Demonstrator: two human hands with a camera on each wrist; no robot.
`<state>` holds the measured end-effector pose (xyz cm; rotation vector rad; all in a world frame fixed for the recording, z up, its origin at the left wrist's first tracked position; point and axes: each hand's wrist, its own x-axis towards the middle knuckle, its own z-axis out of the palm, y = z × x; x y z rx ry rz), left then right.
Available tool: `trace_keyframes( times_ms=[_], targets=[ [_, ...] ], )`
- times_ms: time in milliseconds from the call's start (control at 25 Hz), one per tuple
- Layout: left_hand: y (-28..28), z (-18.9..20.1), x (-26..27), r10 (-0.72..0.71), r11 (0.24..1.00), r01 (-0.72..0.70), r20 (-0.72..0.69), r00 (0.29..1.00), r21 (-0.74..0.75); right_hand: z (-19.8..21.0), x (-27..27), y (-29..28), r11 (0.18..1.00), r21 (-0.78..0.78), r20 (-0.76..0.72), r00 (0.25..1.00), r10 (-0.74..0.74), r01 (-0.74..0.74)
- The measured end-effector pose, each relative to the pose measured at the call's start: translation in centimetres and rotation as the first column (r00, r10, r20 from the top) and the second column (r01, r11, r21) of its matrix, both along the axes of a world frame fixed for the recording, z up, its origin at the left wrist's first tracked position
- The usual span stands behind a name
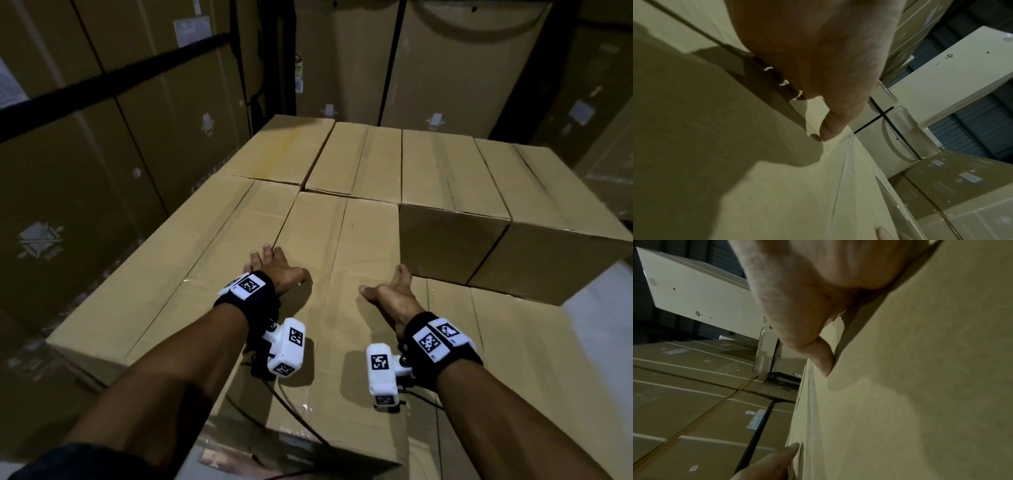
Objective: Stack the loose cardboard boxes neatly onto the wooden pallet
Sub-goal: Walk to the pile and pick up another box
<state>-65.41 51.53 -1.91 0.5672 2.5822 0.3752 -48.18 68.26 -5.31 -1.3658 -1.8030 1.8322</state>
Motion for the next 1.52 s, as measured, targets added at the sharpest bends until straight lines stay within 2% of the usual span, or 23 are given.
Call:
trace_keyframes(
  times_ms=[160,280,360,440,560,600,680,800,880,960,1040,1080,1240,1520],
  targets=[
    [-0.1,1.1,-0.1,0.02,1.0,-0.02,0.039,0.999,0.004,0.7,0.2,-0.1,0.999,0.019,0.033,0.999,0.027,-0.028],
    [-1.1,1.4,0.7,0.002,1.0,-0.001,0.08,0.997,-0.017,1.4,1.5,-0.3,0.995,0.082,0.116,0.992,0.051,-0.06],
    [-2.6,1.6,1.4,0.013,0.998,-0.024,0.168,0.986,0.063,2.2,2.3,-1.4,0.992,0.103,0.168,0.984,0.059,-0.077],
    [-4.3,1.5,1.9,0.034,0.973,-0.096,0.285,0.958,0.208,3.3,3.1,-3.2,0.985,0.131,0.2,0.976,0.082,-0.11],
    [-8.1,3.3,3.8,-0.041,0.941,-0.075,0.33,0.943,0.331,3.9,4.6,-6.8,0.987,0.115,0.184,0.979,0.085,-0.108],
    [-9.4,3.8,4.4,-0.048,0.932,-0.071,0.318,0.947,0.354,4.0,5.1,-7.9,0.98,0.155,0.197,0.976,0.09,-0.121],
    [-12.4,4.2,5.5,-0.102,0.945,0.008,0.272,0.957,0.326,4.0,6.5,-10.6,0.935,0.285,0.321,0.94,0.116,-0.213],
    [-16.1,4.2,6.6,-0.312,0.943,0.29,0.131,0.941,0.162,4.3,8.4,-14.0,0.835,0.415,0.499,0.858,0.123,-0.361],
    [-18.2,3.1,7.2,-0.483,0.875,0.481,0.03,0.875,0.055,4.0,9.8,-16.3,0.759,0.433,0.607,0.78,0.154,-0.487],
    [-19.5,1.8,7.6,-0.614,0.789,0.602,-0.109,0.782,-0.122,3.9,10.9,-17.9,0.701,0.415,0.677,0.711,0.188,-0.58],
    [-20.7,0.2,7.7,-0.682,0.731,0.64,-0.227,0.695,-0.237,3.6,11.8,-19.2,0.663,0.413,0.716,0.672,0.188,-0.625],
    [-21.2,-0.4,7.8,-0.687,0.726,0.642,-0.265,0.676,-0.246,3.5,12.1,-19.8,0.643,0.423,0.733,0.658,0.171,-0.638],
    [-22.1,-1.8,8.4,-0.678,0.727,0.65,-0.378,0.63,-0.222,2.5,12.7,-21.1,0.561,0.485,0.776,0.626,0.078,-0.671],
    [-22.3,-2.3,8.8,-0.68,0.726,0.635,-0.411,0.607,-0.264,1.8,13.3,-22.0,0.536,0.5,0.796,0.605,0.026,-0.68]
  ],
)
